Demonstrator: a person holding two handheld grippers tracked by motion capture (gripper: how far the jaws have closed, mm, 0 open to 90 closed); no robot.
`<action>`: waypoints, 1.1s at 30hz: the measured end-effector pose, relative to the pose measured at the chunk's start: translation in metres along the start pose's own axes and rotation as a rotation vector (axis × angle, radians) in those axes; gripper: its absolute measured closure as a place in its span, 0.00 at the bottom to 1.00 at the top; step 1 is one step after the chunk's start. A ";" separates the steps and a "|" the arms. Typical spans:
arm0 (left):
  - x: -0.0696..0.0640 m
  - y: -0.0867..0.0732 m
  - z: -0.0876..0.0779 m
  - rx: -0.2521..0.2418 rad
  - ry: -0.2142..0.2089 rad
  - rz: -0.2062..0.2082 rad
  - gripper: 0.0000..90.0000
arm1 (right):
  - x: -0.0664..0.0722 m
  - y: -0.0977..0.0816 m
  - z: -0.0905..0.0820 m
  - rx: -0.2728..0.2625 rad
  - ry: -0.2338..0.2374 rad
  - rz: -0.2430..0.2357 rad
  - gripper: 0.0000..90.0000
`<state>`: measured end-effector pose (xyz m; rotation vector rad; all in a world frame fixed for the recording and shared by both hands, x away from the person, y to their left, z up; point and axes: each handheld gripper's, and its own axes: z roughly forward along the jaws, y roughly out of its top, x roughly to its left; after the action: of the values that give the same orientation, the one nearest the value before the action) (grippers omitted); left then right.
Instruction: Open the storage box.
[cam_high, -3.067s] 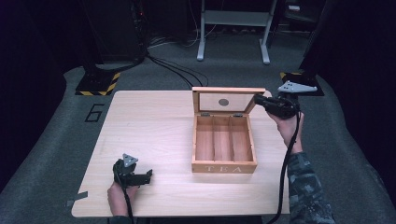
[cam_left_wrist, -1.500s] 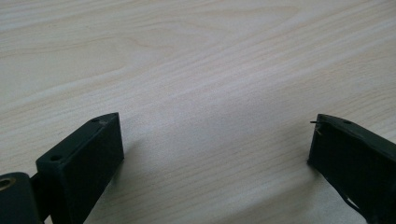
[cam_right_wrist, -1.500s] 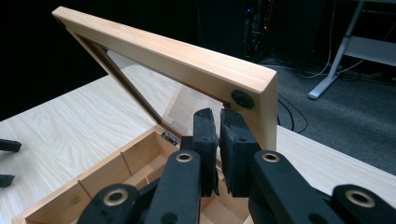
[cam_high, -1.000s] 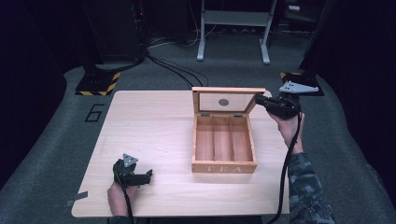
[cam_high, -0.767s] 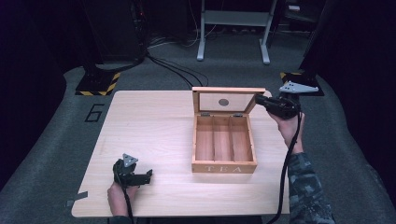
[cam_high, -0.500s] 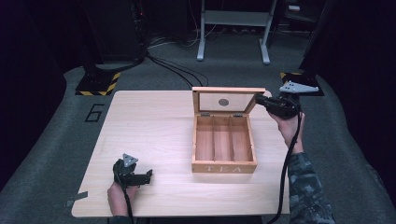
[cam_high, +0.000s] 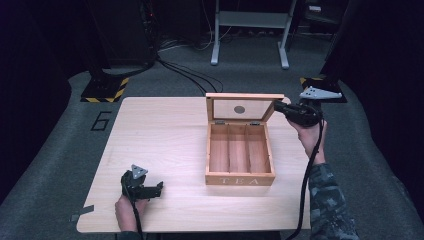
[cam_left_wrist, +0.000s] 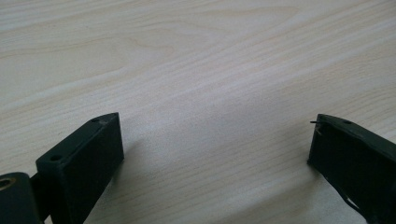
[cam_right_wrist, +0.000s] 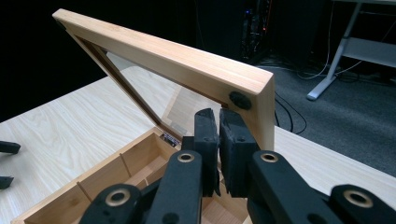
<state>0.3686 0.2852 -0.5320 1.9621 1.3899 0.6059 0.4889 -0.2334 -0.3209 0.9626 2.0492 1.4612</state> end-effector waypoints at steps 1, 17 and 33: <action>0.000 0.000 0.000 0.000 0.000 0.000 0.03 | 0.000 0.000 0.000 0.000 0.000 0.001 0.95; 0.000 0.000 0.000 0.000 0.000 0.000 0.03 | -0.001 0.000 0.000 -0.001 0.004 0.003 0.97; 0.000 0.000 0.000 -0.003 0.002 -0.001 0.03 | -0.001 0.000 0.000 -0.003 0.003 0.006 0.97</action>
<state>0.3687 0.2850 -0.5322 1.9589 1.3905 0.6096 0.4898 -0.2341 -0.3213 0.9664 2.0470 1.4689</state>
